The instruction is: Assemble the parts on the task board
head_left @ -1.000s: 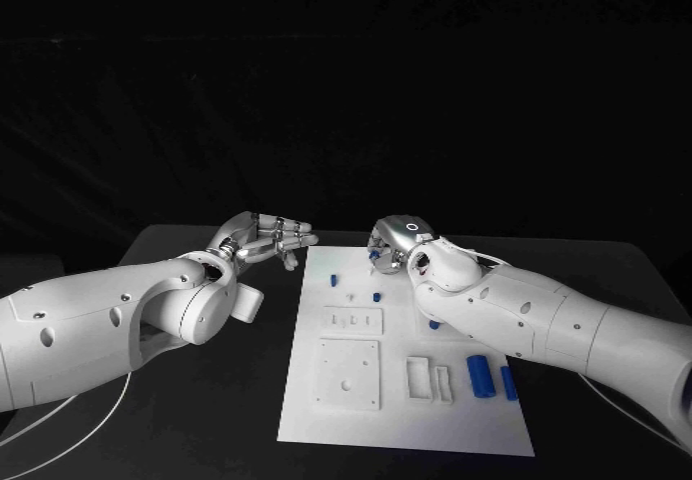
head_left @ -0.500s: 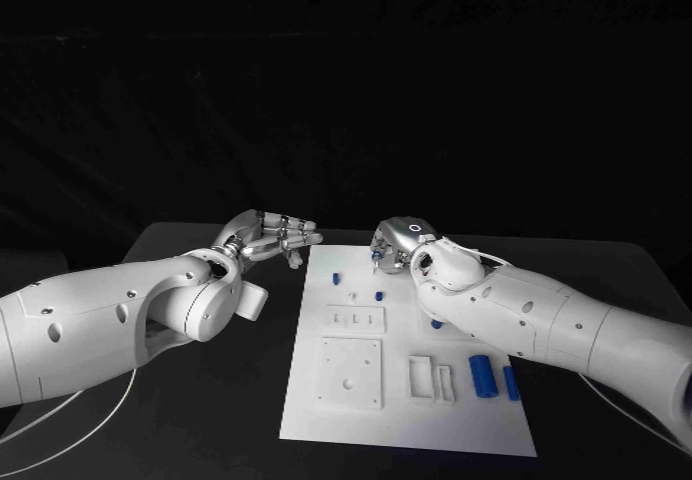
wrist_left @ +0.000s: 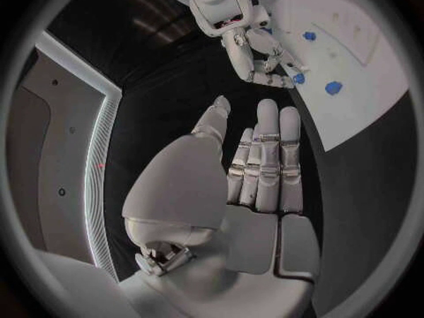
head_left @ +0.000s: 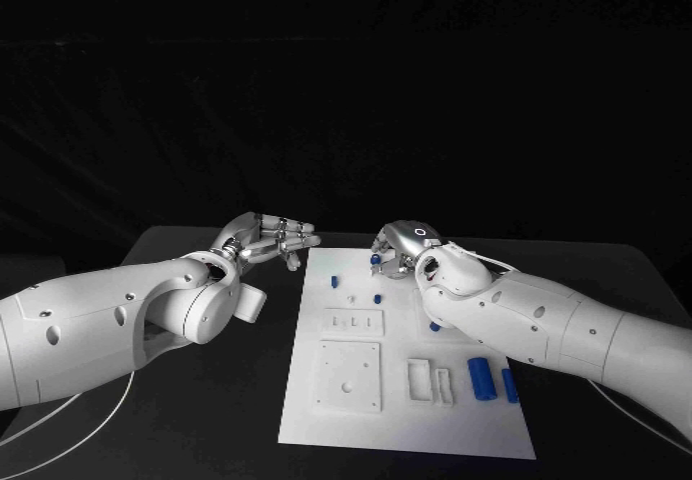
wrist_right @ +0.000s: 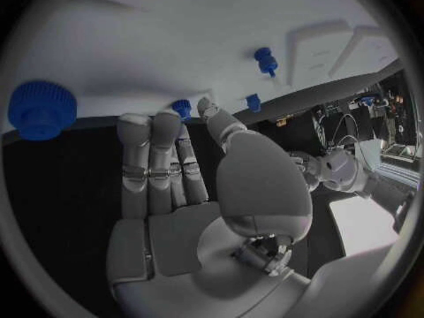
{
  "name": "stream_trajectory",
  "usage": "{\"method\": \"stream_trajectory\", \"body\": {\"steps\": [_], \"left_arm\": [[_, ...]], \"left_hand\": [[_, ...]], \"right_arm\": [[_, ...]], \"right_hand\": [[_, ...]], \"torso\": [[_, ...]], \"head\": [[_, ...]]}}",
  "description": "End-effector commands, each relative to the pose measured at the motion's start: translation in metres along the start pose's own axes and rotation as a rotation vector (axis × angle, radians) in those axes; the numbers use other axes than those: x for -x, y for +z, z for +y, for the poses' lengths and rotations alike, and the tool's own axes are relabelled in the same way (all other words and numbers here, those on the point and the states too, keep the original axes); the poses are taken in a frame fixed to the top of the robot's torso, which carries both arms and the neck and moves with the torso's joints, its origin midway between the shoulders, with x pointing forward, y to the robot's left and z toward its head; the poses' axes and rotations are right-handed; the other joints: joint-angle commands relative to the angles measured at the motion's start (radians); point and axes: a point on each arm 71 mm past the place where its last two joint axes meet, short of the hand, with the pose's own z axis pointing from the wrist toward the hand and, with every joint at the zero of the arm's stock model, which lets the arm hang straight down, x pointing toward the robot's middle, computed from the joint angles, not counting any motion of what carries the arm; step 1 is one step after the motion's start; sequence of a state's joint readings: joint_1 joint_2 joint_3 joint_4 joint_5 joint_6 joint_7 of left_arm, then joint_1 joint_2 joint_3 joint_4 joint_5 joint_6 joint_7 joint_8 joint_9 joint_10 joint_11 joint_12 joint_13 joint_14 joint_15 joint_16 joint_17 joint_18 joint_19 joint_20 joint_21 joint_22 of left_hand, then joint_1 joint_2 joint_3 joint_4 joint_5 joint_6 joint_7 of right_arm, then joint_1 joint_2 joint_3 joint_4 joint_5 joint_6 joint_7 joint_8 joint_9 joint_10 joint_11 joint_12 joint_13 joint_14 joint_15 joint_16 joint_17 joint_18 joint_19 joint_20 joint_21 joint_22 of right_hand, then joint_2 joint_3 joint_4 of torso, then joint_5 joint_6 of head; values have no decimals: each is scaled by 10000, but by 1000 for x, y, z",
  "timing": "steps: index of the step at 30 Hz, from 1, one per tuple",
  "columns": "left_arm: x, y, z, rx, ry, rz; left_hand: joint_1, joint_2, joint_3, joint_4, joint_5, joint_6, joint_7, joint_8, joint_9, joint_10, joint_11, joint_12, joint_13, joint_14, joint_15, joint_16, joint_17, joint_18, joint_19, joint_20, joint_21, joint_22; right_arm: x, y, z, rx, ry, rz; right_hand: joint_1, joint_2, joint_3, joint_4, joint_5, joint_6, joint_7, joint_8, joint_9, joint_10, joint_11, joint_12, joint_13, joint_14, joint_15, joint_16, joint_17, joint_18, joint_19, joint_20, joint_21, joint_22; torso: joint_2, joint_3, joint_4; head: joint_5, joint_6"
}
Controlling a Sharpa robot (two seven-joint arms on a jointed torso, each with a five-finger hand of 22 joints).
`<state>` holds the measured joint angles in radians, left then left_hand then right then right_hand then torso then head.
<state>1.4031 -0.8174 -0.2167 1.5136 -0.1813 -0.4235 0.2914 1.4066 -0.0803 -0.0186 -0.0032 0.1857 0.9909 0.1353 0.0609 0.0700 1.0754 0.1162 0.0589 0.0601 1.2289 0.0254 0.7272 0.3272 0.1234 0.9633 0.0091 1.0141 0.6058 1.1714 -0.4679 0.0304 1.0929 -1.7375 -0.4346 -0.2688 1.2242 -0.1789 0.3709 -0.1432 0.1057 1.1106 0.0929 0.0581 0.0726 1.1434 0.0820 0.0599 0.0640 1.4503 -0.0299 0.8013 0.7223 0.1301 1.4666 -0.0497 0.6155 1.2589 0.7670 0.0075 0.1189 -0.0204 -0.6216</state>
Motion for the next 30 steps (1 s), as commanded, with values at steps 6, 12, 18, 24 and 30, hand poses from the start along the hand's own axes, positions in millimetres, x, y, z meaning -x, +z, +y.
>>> {"method": "stream_trajectory", "body": {"steps": [6, 12, 18, 24, 30], "left_arm": [[4, 1, -2, -117, 23, -39], [9, 4, -1, -122, 81, -179], [15, 7, 1, -116, 151, -327], [19, 8, 4, -92, 198, -404], [20, 9, 5, -62, 203, -381]], "left_hand": [[46, -33, 33, -20, -13, -58, -16, 23, 8, -62, -14, 24, 16, -35, 0, 7, -20, 104, -55, 0, -42, 14], [52, -21, 47, -12, -10, -56, -30, 24, 9, -27, -24, 27, 17, -30, -4, 6, -22, 103, -53, -3, -45, 20], [48, 10, 36, -28, -6, -44, -35, 24, 10, 52, -43, 28, 17, -33, -14, 6, -22, 98, -57, -10, -43, 27], [46, 21, 22, -49, -4, -39, -35, 24, 9, 82, -48, 26, 16, -31, -19, 9, -20, 93, -57, -16, -41, 33], [45, 38, 3, -85, -2, -37, -36, 23, 8, 66, -45, 23, 15, -35, -18, 8, -19, 88, -61, -19, -42, 39]], "right_arm": [[22, -13, -9, -68, 668, -542], [43, -20, -24, -244, 1162, -740], [54, -26, -45, -530, 1338, -399], [54, -29, -65, -850, 1153, 240], [48, -28, -78, -1132, 920, 979]], "right_hand": [[119, -69, -329, 171, 123, -45, -30, 51, -8, 83, -54, -4, 14, -47, 17, 83, -106, 166, 510, 5, 107, -167], [84, -3, 207, 116, 402, -14, 60, 52, -12, 840, -228, -6, 2, -23, -81, 155, -93, 59, 521, -83, 425, -110], [-191, -244, 367, 103, 1200, -171, 125, 56, -35, 2183, -550, 26, 140, -20, -300, 237, -15, -120, 525, -294, 842, 68], [273, -17, -1824, 269, 1852, -604, 100, 148, -22, 3118, -844, 146, 1633, -1, -540, 251, 126, -292, 529, -583, 1086, 203], [584, 25, -2495, 525, 2052, -1018, 157, 60, 25, 532, -842, 6753, 8966, -65, -483, 688, 697, -355, 565, -501, 2305, 891]], "torso": [[-105, 14, -200], [-227, 41, -323], [-341, 75, -460], [-399, 113, -566], [-400, 148, -577]], "head": [[96, 107], [135, 163], [153, 192], [147, 183], [144, 158]]}}
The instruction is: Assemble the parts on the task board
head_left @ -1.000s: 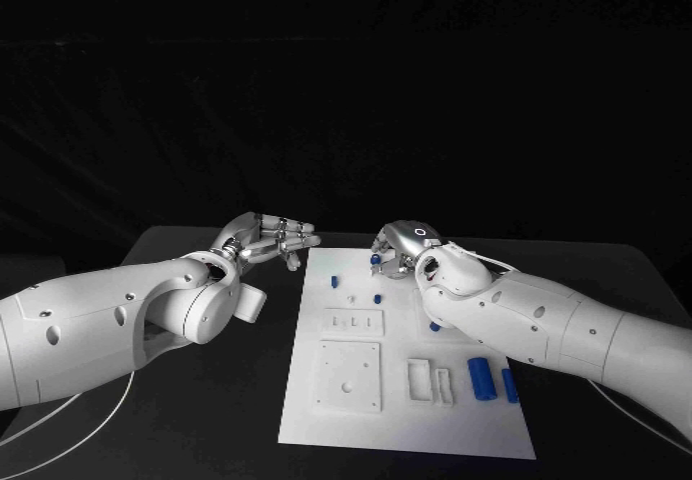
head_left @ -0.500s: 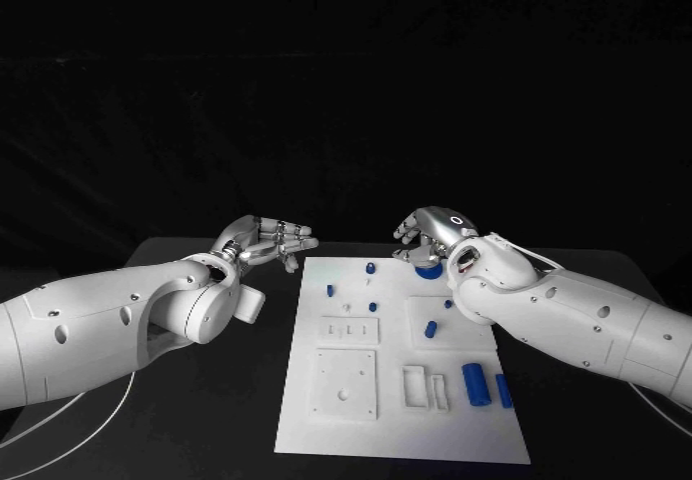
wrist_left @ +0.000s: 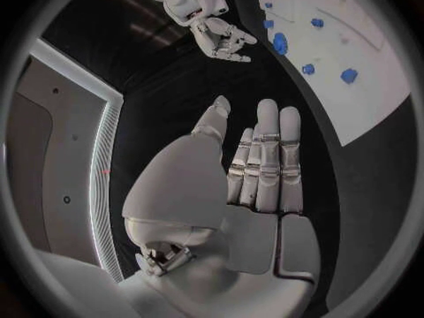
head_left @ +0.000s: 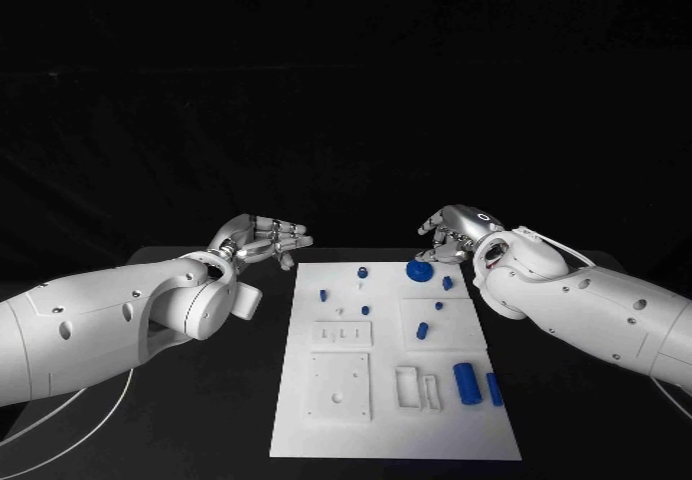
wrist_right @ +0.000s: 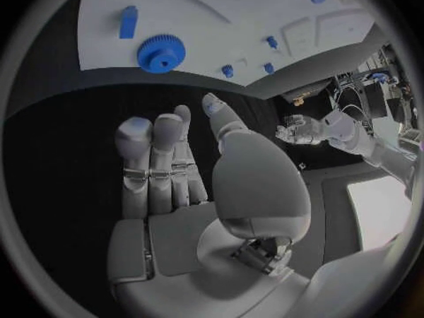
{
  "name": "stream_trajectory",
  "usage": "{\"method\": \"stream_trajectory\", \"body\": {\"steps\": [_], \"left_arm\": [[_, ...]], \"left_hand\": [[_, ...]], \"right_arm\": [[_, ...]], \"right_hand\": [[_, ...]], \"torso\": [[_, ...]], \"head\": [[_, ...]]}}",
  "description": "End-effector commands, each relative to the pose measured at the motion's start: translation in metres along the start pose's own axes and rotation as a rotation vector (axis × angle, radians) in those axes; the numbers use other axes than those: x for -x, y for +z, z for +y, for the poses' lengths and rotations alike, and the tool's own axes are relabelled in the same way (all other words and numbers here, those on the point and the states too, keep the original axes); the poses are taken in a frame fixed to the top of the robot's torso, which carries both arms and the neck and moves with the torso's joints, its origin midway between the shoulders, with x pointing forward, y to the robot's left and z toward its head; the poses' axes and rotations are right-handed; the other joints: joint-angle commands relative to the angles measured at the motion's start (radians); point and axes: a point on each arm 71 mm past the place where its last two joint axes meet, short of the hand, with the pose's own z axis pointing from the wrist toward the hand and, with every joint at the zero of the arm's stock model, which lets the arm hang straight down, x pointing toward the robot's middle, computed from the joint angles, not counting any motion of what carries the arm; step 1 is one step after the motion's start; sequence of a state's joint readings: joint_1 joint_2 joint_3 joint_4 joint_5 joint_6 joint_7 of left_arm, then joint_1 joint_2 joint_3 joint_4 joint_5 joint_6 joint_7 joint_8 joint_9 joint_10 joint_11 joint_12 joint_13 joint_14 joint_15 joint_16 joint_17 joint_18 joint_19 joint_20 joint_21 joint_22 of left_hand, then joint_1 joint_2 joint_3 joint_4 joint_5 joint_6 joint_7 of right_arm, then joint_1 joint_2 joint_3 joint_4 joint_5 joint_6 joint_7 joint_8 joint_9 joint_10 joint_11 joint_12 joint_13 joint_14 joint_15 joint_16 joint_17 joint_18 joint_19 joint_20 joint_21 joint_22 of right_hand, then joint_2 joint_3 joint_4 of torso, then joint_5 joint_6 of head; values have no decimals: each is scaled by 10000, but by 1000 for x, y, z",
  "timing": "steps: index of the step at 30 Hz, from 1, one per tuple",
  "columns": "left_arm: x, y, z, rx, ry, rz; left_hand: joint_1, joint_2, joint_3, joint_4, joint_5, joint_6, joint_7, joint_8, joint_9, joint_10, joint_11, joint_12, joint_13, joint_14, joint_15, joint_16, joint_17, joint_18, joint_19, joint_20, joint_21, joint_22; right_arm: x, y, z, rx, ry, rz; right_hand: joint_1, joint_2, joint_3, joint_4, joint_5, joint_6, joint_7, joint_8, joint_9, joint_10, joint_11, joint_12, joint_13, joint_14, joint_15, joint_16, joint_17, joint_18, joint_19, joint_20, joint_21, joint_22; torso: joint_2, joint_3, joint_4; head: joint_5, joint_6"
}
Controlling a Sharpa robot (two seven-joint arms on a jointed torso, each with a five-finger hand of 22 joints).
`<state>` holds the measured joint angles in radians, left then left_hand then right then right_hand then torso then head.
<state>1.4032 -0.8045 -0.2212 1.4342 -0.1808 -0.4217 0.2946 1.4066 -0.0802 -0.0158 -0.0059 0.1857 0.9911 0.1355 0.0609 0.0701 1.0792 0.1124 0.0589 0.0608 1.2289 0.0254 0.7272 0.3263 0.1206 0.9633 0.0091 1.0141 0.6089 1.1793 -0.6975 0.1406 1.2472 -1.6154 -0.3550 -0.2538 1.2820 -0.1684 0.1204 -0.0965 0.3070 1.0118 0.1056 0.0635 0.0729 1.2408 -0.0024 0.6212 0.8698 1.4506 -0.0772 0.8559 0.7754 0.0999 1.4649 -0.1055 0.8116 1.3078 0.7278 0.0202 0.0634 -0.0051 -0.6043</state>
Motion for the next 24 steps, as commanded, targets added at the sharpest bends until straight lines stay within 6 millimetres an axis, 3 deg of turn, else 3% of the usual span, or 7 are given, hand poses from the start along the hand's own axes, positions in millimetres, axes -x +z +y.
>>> {"method": "stream_trajectory", "body": {"steps": [1, 3, 10, 14, 24], "left_arm": [[-2, 1, -2, -163, -71, 200], [-2, 1, -2, -158, -73, 211], [-3, 2, -2, -152, -82, 256], [-3, 2, -2, -145, -88, 277], [-4, 1, -2, -140, -102, 330]], "left_hand": [[45, 38, -24, -59, -2, -39, -38, 23, 7, 27, -6, 23, 8, -36, -17, 8, -10, 116, -61, -19, -42, 8], [45, 38, -24, -59, -2, -39, -38, 23, 7, 27, -6, 23, 8, -36, -17, 8, -10, 116, -61, -19, -42, 8], [45, 38, -24, -59, -2, -39, -38, 23, 7, 27, -6, 23, 8, -36, -17, 8, -10, 116, -61, -19, -42, 8], [35, 64, -40, -94, -5, -47, -39, 24, 7, 5, -1, 23, 8, -44, -14, 4, -11, 114, -70, -15, -42, 22], [35, 64, -40, -94, -5, -47, -39, 24, 7, 5, -1, 23, 8, -44, -14, 4, -11, 114, -70, -15, -42, 22]], "right_arm": [[-8, 2, -4, -32, -185, 1073], [-10, 3, -6, -94, -231, 1238], [-17, 8, -6, -241, -331, 1669], [-21, 10, -7, -316, -361, 1822], [-28, 16, -10, -540, -337, 1821]], "right_hand": [[-27, -106, -26, 95, 76, -76, 46, 13, 25, -511, 26, 1847, 1380, -114, 15, 292, 358, -50, 584, 81, 559, 546], [-30, -122, -103, 180, 143, -164, 81, 12, 31, -376, 64, 2962, 2070, -148, 59, 674, 876, -20, 590, 124, 767, 725], [-23, -133, -264, 327, 229, -289, 125, 2, 40, 119, 152, 5097, 3360, -55, 137, 1702, 2321, 15, 649, 221, 1524, 1182], [-30, -87, -245, 303, 301, -262, 122, 2, 44, 235, 155, 5351, 3532, -37, 141, 1798, 2439, 12, 654, 229, 1658, 1205], [-88, 3, -89, 259, 487, -82, 90, 5, 50, 347, 132, 5556, 3681, -19, 129, 1921, 2564, -4, 661, 220, 1852, 1239]], "torso": [[-3, 24, -27], [4, 0, -18], [12, 1, 25], [33, 27, 40], [41, 43, 44]], "head": [[-16, -14], [-36, -17], [-81, -54], [-93, -63], [-104, -62]]}}
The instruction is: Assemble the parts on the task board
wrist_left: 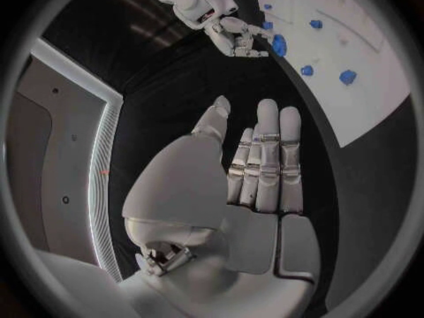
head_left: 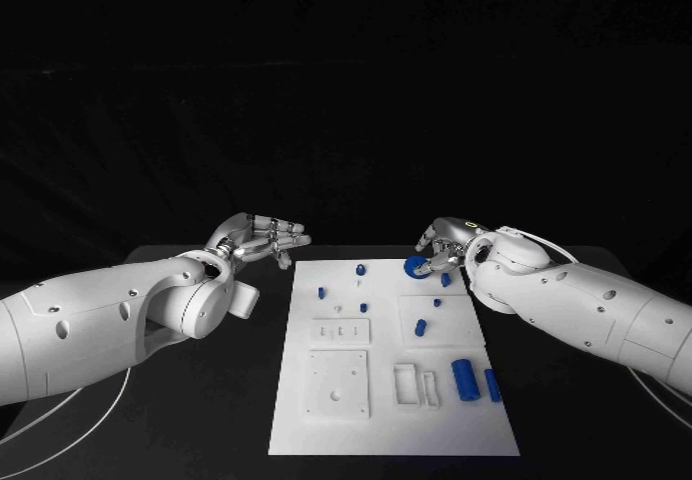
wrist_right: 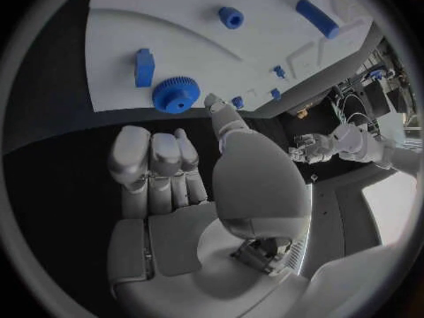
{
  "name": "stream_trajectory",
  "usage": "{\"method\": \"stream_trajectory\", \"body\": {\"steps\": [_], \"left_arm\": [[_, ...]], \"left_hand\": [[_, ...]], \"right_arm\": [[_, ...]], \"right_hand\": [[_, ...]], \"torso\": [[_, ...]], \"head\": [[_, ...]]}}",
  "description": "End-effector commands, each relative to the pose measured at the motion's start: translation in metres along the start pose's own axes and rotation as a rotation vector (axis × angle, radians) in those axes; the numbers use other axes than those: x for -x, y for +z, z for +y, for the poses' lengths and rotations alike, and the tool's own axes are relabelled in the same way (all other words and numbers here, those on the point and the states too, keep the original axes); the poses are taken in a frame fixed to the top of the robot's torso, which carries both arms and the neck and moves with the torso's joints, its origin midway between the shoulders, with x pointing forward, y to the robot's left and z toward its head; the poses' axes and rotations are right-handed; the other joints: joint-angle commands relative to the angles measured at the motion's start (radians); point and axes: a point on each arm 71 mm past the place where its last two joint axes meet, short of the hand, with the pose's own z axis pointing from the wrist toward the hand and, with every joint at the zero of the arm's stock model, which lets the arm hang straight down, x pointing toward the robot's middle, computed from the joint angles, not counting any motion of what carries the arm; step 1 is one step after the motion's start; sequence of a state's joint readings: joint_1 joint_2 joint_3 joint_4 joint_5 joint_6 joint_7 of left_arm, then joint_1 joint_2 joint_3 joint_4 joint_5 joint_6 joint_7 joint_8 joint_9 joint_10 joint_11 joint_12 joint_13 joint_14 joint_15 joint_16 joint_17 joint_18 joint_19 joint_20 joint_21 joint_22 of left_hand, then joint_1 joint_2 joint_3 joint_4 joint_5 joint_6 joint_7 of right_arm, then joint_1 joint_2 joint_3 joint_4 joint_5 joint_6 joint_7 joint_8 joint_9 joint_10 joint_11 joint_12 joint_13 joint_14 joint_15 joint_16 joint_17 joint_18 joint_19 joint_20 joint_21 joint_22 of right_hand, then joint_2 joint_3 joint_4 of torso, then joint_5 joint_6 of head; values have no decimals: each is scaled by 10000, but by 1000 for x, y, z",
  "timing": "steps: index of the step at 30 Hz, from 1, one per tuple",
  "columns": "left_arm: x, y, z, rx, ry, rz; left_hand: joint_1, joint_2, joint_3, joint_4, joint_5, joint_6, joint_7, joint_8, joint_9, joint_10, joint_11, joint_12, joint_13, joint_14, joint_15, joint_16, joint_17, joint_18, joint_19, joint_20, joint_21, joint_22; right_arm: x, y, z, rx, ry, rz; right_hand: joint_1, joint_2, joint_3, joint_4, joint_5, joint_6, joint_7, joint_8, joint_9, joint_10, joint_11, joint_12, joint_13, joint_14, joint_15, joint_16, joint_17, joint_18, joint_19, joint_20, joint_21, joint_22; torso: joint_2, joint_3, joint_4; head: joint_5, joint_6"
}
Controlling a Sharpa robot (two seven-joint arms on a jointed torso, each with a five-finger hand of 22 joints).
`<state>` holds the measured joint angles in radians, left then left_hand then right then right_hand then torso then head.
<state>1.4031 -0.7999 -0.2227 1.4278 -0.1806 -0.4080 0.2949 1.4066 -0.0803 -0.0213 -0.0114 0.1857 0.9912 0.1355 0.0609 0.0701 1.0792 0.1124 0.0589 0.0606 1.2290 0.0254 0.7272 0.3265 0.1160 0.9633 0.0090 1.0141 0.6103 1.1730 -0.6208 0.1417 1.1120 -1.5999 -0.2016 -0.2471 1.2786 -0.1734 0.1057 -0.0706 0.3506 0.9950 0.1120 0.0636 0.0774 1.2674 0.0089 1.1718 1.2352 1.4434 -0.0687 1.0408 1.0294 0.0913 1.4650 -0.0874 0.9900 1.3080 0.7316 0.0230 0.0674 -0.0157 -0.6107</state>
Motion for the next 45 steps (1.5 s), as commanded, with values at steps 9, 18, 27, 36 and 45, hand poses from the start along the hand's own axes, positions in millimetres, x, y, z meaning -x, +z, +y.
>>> {"method": "stream_trajectory", "body": {"steps": [9, 18, 27, 36, 45], "left_arm": [[-6, 0, -3, -153, -108, 297], [-7, -1, -3, -153, -119, 327], [-7, -2, -3, -138, -133, 356], [-7, -2, -4, -159, -117, 304], [-7, -2, -4, -165, -117, 298]], "left_hand": [[35, 65, 15, -39, -5, -48, -39, 24, 7, 5, -1, 23, 10, -44, -14, 4, -12, 161, -70, -15, -43, 8], [19, 80, 1, -60, -7, -57, -33, 22, 7, -8, 3, 23, 10, -49, -10, 5, -10, 162, -79, -11, -48, 28], [11, 87, -1, -56, -12, -49, -27, 23, 8, -1, 2, 25, 11, -51, -9, 5, -10, 162, -79, -10, -52, 37], [34, 91, 6, -66, 11, -163, -75, 15, -5, -14, 2, 24, 10, -47, -11, 6, -10, 164, -74, -11, -59, 45], [38, 91, 7, -73, 17, -189, -76, 19, 0, -14, 0, 25, 11, -45, -13, 6, -10, 165, -72, -12, -59, 48]], "right_arm": [[-8, 6, -4, -128, -13, 345], [-12, 9, -7, -242, 79, 481], [-18, 10, -10, -337, 142, 707], [-23, 10, -8, -282, 215, 986], [-31, 9, -5, -234, 273, 1179]], "right_hand": [[-114, 80, 152, -49, 117, 137, 17, 0, -12, 94, 13, 73, 52, 49, 39, 93, 43, 77, 652, 31, 120, 1237], [-219, 163, 266, -20, 341, 201, 3, -1, -16, 77, -1, 49, 41, 49, 29, 93, 44, 76, 648, 25, 135, 1237], [-406, 226, 760, -106, 493, 380, -35, -9, -36, 57, -35, 5, 22, 51, 4, 77, 40, 62, 647, 0, 148, 1239], [-674, 309, 1311, -174, 556, 764, -121, 0, 53, 74, -99, 19, 46, 51, -39, 54, 40, 26, 643, -40, 146, 1239], [-810, 329, 1596, -205, 467, 1060, -203, -5, 115, 87, -155, 21, 72, 54, -78, 23, 38, -17, 642, -84, 146, 1240]], "torso": [[7, 20, 2], [6, 22, 7], [0, 14, -16], [-3, 18, -11], [-10, 27, -14]], "head": [[19, -43], [65, -106], [80, -188], [52, -197], [57, -252]]}}
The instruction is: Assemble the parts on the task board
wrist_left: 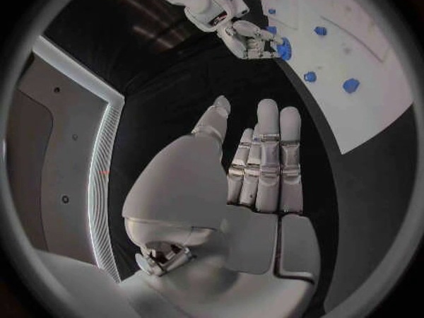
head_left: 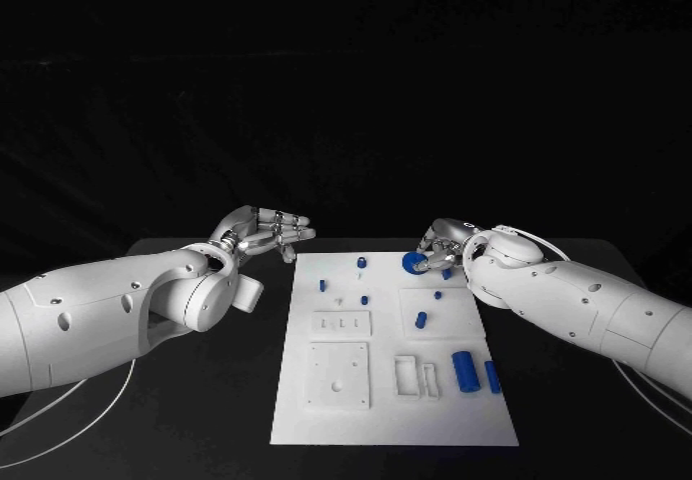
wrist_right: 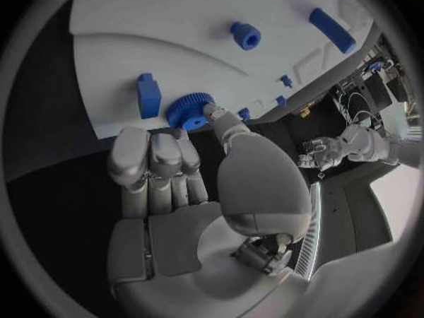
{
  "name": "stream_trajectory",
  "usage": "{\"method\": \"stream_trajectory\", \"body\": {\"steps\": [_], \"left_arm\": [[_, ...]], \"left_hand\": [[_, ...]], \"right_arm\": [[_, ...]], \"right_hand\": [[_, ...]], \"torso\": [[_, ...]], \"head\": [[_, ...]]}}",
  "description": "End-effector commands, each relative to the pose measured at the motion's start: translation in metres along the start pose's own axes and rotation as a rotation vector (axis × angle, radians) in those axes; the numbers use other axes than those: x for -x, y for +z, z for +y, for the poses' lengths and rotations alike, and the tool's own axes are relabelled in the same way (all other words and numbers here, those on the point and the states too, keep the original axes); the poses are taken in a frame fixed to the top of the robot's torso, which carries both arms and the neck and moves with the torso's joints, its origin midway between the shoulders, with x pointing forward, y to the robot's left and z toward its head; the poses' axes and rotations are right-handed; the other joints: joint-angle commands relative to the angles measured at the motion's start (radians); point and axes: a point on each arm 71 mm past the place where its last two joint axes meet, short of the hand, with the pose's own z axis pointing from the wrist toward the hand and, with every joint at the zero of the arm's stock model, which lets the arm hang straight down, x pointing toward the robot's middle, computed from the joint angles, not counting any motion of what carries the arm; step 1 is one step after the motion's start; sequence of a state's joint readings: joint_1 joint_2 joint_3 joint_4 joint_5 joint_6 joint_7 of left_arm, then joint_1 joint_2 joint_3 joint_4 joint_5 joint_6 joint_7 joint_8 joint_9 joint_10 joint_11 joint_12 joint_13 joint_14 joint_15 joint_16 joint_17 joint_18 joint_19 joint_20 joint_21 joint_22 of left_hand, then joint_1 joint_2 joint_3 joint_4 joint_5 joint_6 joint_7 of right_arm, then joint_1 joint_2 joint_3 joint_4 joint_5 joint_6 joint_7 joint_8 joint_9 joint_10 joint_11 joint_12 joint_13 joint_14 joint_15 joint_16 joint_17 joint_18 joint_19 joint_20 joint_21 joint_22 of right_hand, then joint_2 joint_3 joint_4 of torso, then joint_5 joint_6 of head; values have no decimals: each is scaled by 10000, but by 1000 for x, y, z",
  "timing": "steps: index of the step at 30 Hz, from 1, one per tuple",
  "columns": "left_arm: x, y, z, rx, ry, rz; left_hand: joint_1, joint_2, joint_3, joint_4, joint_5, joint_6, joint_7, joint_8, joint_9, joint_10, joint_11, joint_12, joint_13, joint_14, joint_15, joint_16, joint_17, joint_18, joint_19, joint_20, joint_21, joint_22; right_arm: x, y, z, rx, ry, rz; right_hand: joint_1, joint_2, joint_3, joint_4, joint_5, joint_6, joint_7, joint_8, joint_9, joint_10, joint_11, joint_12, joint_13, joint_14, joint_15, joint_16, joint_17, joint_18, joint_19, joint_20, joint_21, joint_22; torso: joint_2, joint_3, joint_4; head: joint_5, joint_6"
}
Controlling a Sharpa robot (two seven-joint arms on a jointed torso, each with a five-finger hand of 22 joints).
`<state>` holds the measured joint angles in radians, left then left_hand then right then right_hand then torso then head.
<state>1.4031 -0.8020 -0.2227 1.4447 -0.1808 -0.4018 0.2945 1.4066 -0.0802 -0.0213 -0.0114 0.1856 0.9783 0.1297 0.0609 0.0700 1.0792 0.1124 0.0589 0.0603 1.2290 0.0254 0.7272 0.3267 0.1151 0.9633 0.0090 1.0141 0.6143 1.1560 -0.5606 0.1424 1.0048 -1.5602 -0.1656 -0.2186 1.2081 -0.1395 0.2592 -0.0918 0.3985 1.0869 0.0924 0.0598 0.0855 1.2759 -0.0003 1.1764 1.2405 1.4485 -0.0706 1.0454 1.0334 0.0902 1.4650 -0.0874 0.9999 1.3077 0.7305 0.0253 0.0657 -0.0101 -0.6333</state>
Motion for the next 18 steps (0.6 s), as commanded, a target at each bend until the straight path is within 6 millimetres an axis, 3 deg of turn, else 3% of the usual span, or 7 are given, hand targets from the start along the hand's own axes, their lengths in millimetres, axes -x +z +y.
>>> {"method": "stream_trajectory", "body": {"steps": [1, 9, 18], "left_arm": [[-2, 0, -2, -143, -43, 107], [-1, 0, -2, -135, -34, 81], [0, 1, -2, -163, -11, 11]], "left_hand": [[38, 91, 7, -73, 17, -60, -17, 19, 1, -13, 0, 25, 13, -45, -13, 6, -12, 174, -72, -12, -59, 8], [38, 91, 7, -73, 17, -60, -17, 19, 1, -13, 0, 25, 13, -45, -13, 6, -12, 174, -72, -12, -59, 8], [28, 120, 2, -100, 16, -53, 8, 24, 8, 0, -2, 25, 13, -37, -17, 13, -10, 175, -62, -15, -68, 20]], "right_arm": [[-11, -1, 1, 52, -56, 515], [-8, -3, 6, 112, -223, -104], [-2, -10, 24, 661, -481, -1033]], "right_hand": [[-100, -8, 69, 2, -16, 164, -18, 39, 40, 4, -65, -21, 23, 5, -61, -20, 2, -7, 642, -86, 46, 1243], [-67, 33, 629, -119, -322, 580, -139, 44, 181, 139, -153, 111, 146, 11, -123, -32, 13, -60, 654, -147, 82, 1249], [-165, -66, 945, -182, -108, 825, -241, 33, 407, 540, -229, 633, 638, 34, -181, 26, 81, -145, 684, -218, 313, 1293]], "torso": [[3, 8, 2], [-6, 6, -12], [-7, 23, -9]], "head": [[6, -33], [77, -33], [141, 18]]}}
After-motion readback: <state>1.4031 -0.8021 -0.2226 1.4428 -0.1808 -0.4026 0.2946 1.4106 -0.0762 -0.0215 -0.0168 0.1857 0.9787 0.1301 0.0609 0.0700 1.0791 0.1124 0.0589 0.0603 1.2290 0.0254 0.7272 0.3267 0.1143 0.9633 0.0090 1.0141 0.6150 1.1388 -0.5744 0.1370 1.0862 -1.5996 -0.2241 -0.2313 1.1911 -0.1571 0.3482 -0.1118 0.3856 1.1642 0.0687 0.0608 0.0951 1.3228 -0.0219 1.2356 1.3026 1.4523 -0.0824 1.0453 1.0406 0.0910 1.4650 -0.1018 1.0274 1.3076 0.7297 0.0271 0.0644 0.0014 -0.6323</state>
